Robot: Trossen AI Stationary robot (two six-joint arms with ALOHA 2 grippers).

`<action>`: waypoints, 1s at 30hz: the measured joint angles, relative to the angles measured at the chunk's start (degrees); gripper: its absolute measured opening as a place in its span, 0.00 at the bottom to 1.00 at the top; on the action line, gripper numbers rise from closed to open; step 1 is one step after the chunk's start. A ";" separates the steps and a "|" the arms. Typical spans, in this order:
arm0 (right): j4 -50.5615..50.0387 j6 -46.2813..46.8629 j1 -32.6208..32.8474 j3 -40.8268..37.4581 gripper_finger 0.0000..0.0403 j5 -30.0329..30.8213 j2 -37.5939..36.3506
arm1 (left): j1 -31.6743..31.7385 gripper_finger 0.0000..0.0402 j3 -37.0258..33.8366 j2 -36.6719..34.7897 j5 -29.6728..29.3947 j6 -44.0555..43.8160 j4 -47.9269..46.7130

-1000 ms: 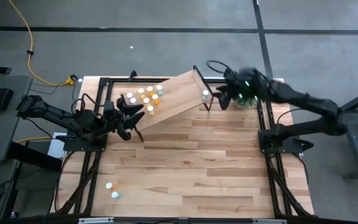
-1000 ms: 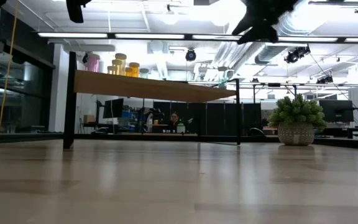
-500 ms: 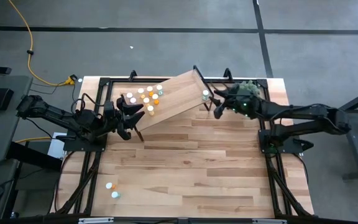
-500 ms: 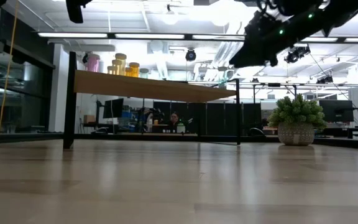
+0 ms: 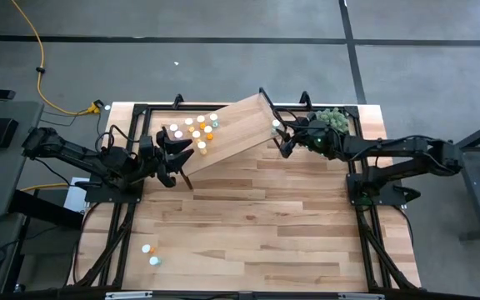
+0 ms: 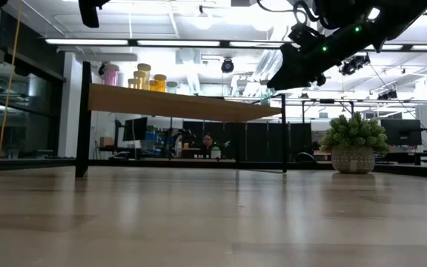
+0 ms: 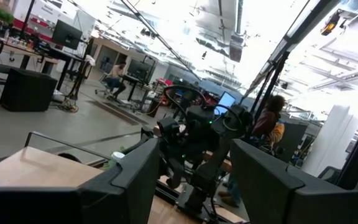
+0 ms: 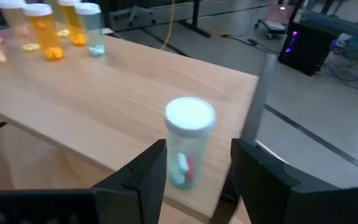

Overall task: Pick and place medicine bottles onto shelf by color
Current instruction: Put the right blue pill bottle on the shelf aligned with the other blue pill bottle

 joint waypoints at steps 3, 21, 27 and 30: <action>0.83 -1.07 0.00 0.04 0.42 -1.52 0.71 | 0.00 0.47 -0.02 0.00 0.00 0.00 0.00; 6.57 -0.24 -2.34 0.04 0.42 -5.09 4.48 | 0.00 0.47 -0.02 0.02 0.20 0.00 -0.01; 8.55 -0.35 -2.36 0.04 0.42 -5.09 4.46 | 0.00 0.47 0.00 0.02 0.20 -0.06 0.00; 8.60 -0.33 -2.36 0.04 0.42 -5.09 4.44 | 0.00 0.47 -0.02 0.01 0.20 -0.06 -0.02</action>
